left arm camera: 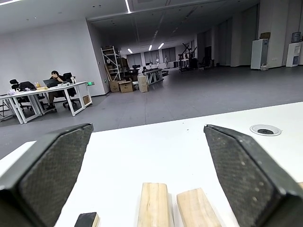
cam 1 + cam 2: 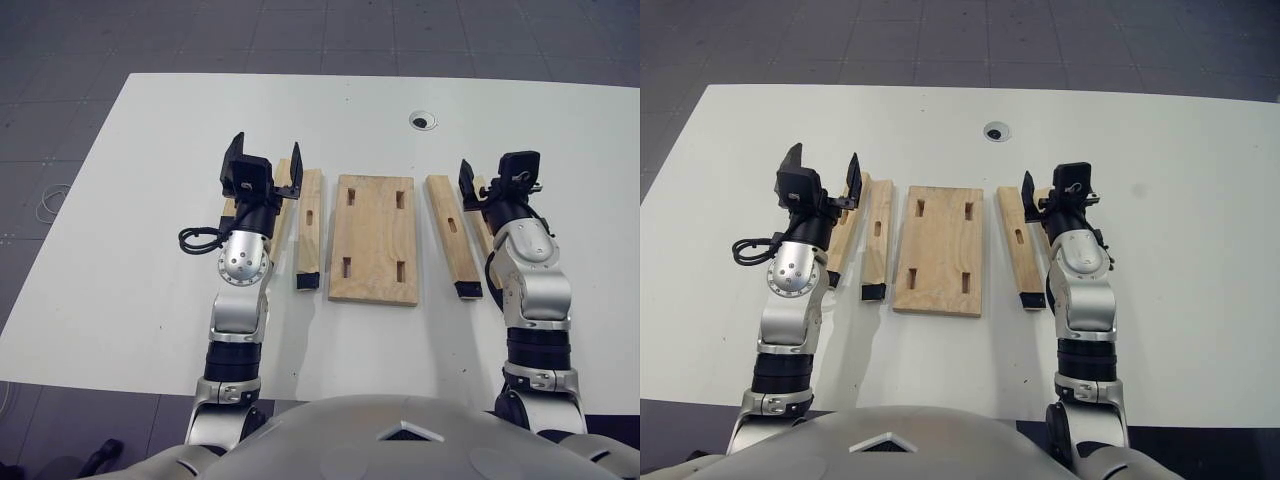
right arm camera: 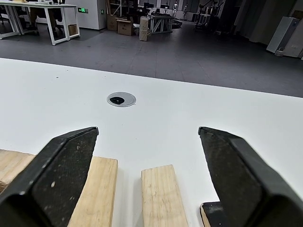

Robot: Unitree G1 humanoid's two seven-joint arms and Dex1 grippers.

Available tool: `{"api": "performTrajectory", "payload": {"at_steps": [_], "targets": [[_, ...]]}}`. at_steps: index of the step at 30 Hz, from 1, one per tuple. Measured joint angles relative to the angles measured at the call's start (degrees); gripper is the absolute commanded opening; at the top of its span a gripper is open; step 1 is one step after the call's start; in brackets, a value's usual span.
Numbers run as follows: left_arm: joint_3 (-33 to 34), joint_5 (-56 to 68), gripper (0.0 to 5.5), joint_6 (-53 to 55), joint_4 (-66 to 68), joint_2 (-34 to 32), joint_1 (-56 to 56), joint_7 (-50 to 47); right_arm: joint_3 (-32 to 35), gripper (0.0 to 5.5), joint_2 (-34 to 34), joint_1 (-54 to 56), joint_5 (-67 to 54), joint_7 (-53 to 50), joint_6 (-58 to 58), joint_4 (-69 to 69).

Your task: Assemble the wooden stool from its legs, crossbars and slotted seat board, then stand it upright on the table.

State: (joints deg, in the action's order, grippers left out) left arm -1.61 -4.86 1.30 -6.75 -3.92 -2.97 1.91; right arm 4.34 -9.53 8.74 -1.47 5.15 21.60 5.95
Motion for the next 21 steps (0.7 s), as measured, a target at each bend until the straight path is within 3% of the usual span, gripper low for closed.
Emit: {"api": "performTrajectory", "payload": {"at_steps": [2,7,13,21], "targets": [[0.5,0.0,4.32,0.1,0.0,-0.1,-0.1,-0.1,0.0,3.66,0.0,0.0,0.2,0.0,-0.3,0.0],[0.8,0.0,4.32,0.4,-0.1,-0.1,-0.1,-0.1,-0.8,3.66,-0.8,0.0,1.9,-0.1,-1.9,0.0],[0.8,0.0,4.32,0.4,-0.1,-0.1,-0.2,0.0,-2.0,4.49,-0.6,-0.3,3.6,-0.6,-8.2,0.0],[0.8,0.0,4.32,0.5,-0.7,-0.3,-0.3,0.0,-1.6,4.49,-3.6,-2.1,2.9,3.8,-9.7,-1.2]]}}
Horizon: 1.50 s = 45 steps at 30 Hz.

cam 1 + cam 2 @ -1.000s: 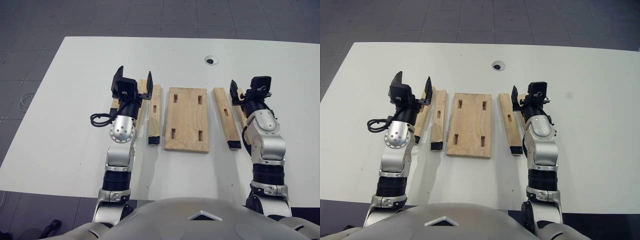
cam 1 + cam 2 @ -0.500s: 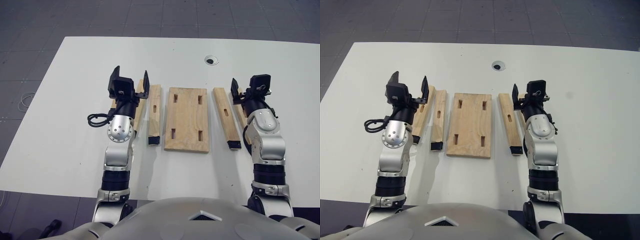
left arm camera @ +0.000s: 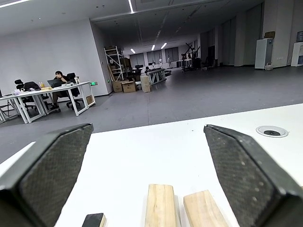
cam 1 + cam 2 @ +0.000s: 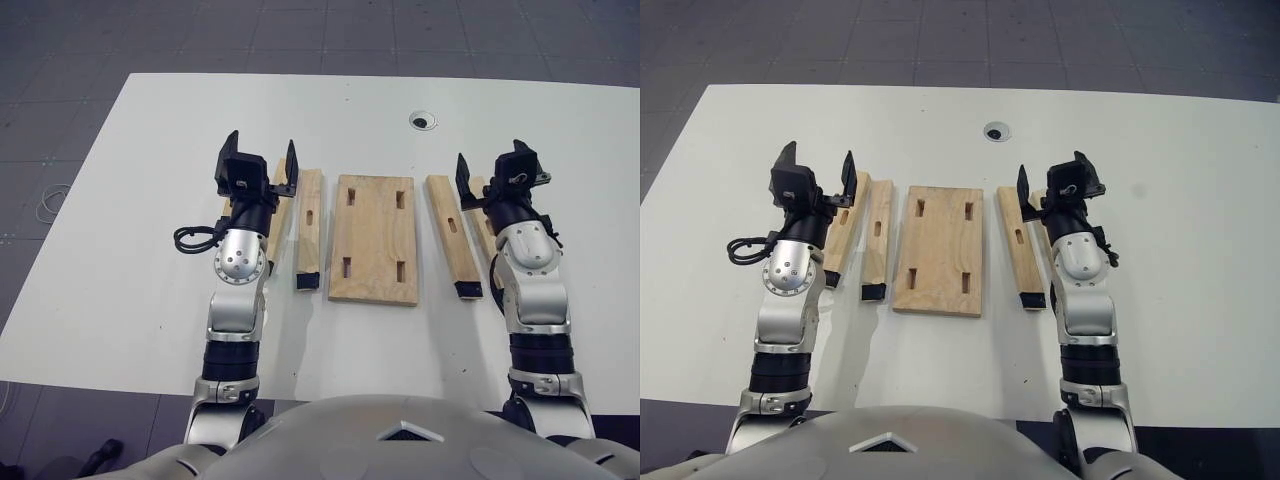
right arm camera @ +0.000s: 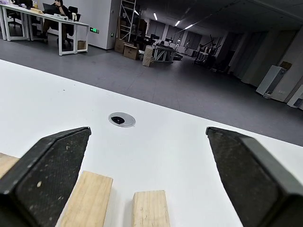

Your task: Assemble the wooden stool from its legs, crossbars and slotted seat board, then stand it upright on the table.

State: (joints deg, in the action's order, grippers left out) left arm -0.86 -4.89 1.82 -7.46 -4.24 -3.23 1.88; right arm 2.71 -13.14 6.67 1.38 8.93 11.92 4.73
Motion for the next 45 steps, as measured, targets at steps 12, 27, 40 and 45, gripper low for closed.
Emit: {"api": "performTrajectory", "payload": {"at_steps": [12,27,40,45], "targets": [[0.5,-0.1,4.32,1.1,-3.7,-0.3,3.3,0.0,9.0,4.49,-16.6,-10.7,-7.8,17.6,5.8,-3.0],[-0.6,-0.1,4.32,1.8,-4.1,-0.3,4.4,0.0,8.9,3.69,-17.3,-15.7,-7.4,17.9,3.0,-6.6],[-0.5,0.0,4.32,1.8,-4.2,-0.8,4.9,0.0,10.2,1.40,-16.9,-14.9,-17.4,21.5,12.4,-7.0],[-0.5,0.0,4.32,1.8,-4.2,-0.9,4.5,0.0,10.0,1.31,-16.7,-14.8,-17.7,20.7,13.3,-6.5]]}}
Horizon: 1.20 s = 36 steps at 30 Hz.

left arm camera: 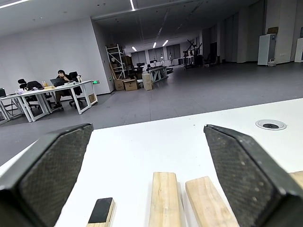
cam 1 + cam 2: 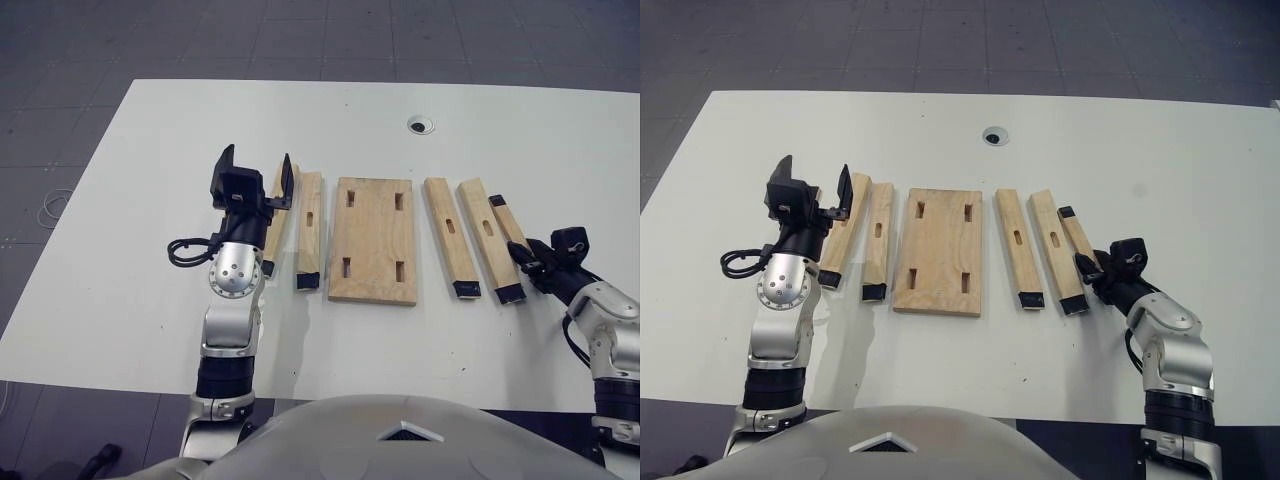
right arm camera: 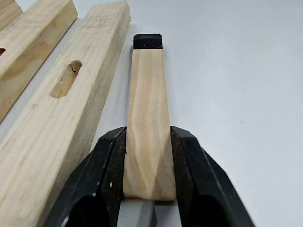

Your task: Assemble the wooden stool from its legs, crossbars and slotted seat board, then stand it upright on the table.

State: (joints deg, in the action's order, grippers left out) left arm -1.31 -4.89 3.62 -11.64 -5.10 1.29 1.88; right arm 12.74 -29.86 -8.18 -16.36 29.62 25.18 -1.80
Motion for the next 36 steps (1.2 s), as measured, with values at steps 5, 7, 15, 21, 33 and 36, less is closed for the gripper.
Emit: {"api": "performTrajectory", "payload": {"at_steps": [5,7,15,21,33,36], "targets": [[1.8,2.1,4.32,1.7,-0.6,-0.9,-1.8,0.8,1.5,1.31,3.3,3.1,-1.2,-5.2,2.9,1.7],[3.1,5.3,4.32,4.2,-1.5,-0.6,-3.8,1.9,2.0,1.31,4.6,6.2,-1.7,-7.4,2.9,2.5],[8.7,29.9,4.32,21.9,-5.7,1.3,-18.5,8.8,-4.2,1.31,9.9,23.0,-1.9,-7.7,-0.7,5.7],[11.1,47.8,4.32,34.3,0.6,0.0,-24.7,19.6,-10.1,1.31,16.0,27.0,-1.9,-3.5,-7.5,3.0],[12.1,59.9,4.32,40.3,3.9,4.5,-25.4,19.7,-19.3,1.31,19.8,20.0,12.0,-7.9,-28.8,5.4],[11.2,59.9,4.32,40.4,3.6,4.4,-25.8,19.1,-19.2,1.31,19.8,20.0,11.7,-8.0,-28.8,6.4]]}}
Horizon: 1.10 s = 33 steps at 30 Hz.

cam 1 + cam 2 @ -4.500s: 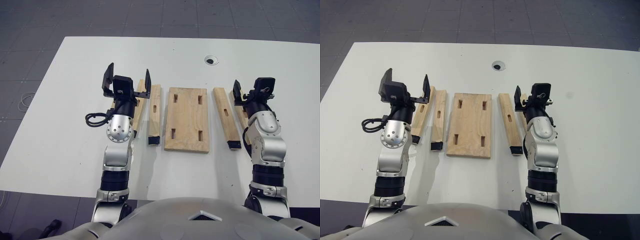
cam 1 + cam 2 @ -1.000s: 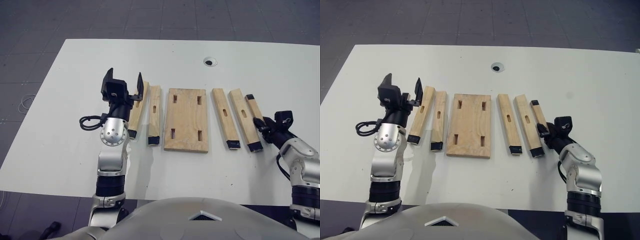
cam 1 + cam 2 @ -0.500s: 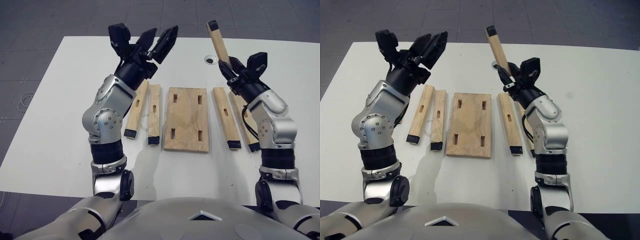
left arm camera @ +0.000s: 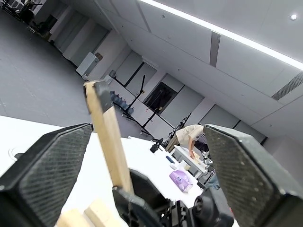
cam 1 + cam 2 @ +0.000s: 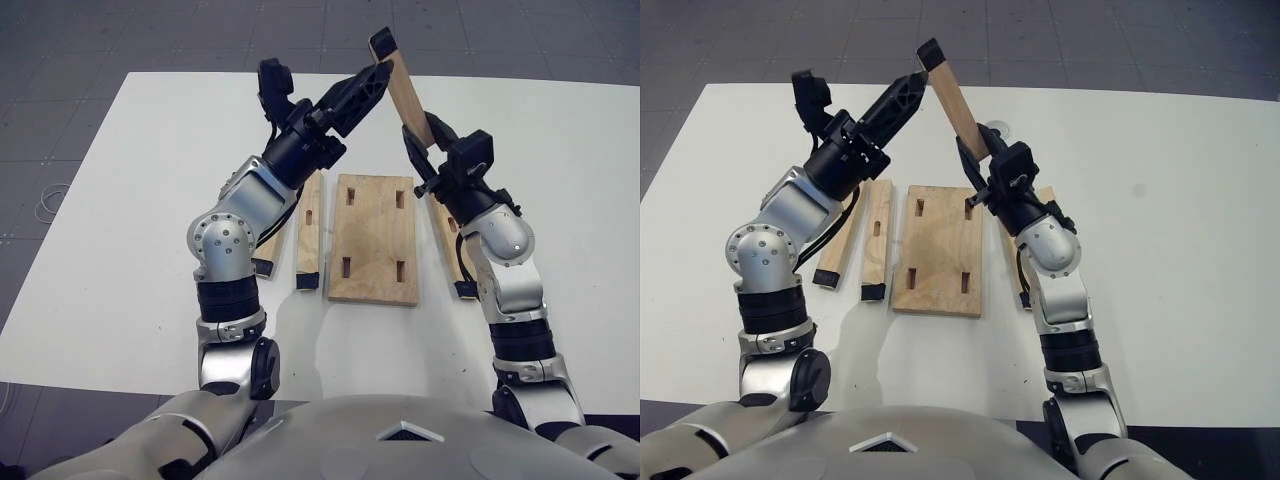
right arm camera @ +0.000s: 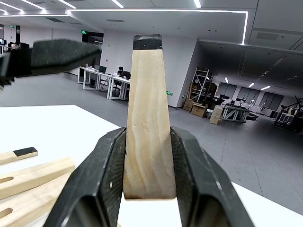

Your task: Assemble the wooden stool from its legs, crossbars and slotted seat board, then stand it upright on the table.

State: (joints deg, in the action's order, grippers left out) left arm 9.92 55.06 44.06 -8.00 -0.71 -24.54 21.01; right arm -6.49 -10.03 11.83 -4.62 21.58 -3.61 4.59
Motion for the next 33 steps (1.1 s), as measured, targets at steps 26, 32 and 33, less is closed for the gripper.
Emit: {"api": "performTrajectory", "payload": {"at_steps": [26,32,33], "targets": [[-2.3,-2.7,4.32,0.7,4.5,-0.6,-5.0,-3.1,-0.3,1.31,1.9,4.2,-6.9,1.8,11.8,8.5],[-0.7,1.1,4.32,4.6,5.2,0.5,-10.4,-5.8,-1.7,1.31,0.6,1.3,-4.6,2.4,9.6,8.2],[-0.7,1.2,4.32,5.2,5.5,0.4,-10.9,-6.0,-2.1,1.31,0.4,1.3,-3.9,2.5,8.3,7.7]]}}
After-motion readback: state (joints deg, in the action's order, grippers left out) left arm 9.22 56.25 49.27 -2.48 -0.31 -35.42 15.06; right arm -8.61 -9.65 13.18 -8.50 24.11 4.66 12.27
